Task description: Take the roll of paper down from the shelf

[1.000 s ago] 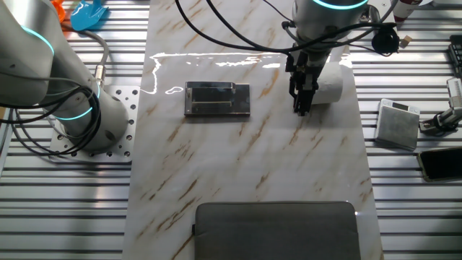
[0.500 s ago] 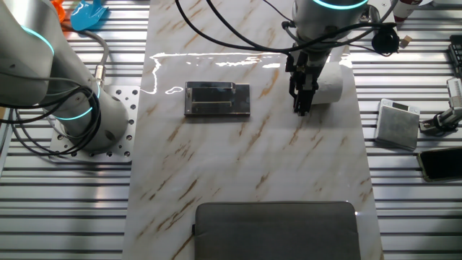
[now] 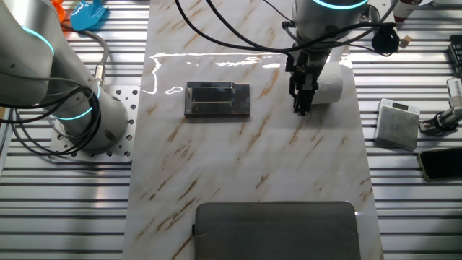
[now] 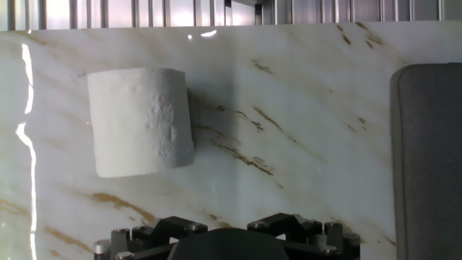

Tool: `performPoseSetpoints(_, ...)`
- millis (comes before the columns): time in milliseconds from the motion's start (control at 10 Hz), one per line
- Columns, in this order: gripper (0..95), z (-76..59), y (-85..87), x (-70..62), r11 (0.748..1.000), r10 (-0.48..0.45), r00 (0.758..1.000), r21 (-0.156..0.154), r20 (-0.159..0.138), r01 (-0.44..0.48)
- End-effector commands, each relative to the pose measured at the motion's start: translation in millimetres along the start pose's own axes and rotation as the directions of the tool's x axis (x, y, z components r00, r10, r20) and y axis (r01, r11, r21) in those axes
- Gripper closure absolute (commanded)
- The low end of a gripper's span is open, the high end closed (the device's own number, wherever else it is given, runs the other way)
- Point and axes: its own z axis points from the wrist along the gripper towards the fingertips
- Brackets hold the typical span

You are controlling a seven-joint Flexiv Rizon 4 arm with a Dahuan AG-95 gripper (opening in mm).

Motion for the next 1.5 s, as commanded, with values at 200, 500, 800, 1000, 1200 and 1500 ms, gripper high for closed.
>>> performPoseSetpoints(200, 95.0, 0.0, 0.0, 0.1, 0.999, -0.028, 1.000, -0.019, 0.004, 0.028)
performPoseSetpoints(500, 95.0, 0.0, 0.0, 0.1, 0.999, -0.028, 1.000, -0.015, 0.003, 0.028)
performPoseSetpoints(800, 95.0, 0.0, 0.0, 0.1, 1.000, -0.028, 1.000, -0.014, 0.003, 0.028)
performPoseSetpoints(1000, 95.0, 0.0, 0.0, 0.1, 1.000, -0.028, 1.000, -0.014, 0.003, 0.028)
performPoseSetpoints(1200, 95.0, 0.0, 0.0, 0.1, 1.000, -0.028, 1.000, -0.014, 0.003, 0.028)
performPoseSetpoints(1500, 95.0, 0.0, 0.0, 0.1, 1.000, -0.028, 1.000, -0.014, 0.003, 0.028)
